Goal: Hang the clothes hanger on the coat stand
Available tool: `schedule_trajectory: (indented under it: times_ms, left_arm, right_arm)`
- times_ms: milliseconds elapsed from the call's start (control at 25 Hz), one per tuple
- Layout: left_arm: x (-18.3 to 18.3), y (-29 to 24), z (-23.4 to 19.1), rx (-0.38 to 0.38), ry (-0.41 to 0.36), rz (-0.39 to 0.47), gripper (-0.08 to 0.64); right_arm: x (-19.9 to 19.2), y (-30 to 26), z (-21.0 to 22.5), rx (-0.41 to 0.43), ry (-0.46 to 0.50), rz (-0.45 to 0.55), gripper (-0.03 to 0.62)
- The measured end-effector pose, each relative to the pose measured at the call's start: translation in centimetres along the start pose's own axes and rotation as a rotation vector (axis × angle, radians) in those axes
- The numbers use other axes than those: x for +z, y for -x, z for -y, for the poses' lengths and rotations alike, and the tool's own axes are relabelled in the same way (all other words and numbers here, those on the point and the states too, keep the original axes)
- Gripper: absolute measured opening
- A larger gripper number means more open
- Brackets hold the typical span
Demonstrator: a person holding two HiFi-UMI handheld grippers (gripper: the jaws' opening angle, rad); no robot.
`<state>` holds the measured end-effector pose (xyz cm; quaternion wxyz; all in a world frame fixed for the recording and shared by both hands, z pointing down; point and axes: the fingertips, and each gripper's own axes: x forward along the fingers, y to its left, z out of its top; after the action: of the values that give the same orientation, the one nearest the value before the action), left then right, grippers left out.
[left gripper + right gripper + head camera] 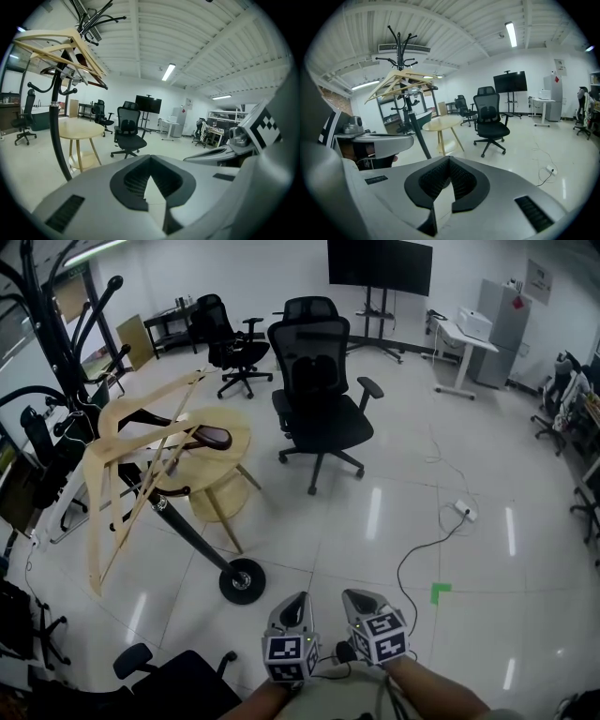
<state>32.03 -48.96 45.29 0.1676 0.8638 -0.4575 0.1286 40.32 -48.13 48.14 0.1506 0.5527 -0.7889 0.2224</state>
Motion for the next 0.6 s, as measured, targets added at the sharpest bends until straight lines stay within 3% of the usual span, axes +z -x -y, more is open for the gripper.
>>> schedule_trajectory:
  times_ms: [600]
  left_arm:
    - [0.2, -2.1, 2.1, -0.069, -0.033, -0.021, 0.014]
  right_arm:
    - [-0.1, 0.4, 1.8, -0.029, -0.014, 0.009, 0.0]
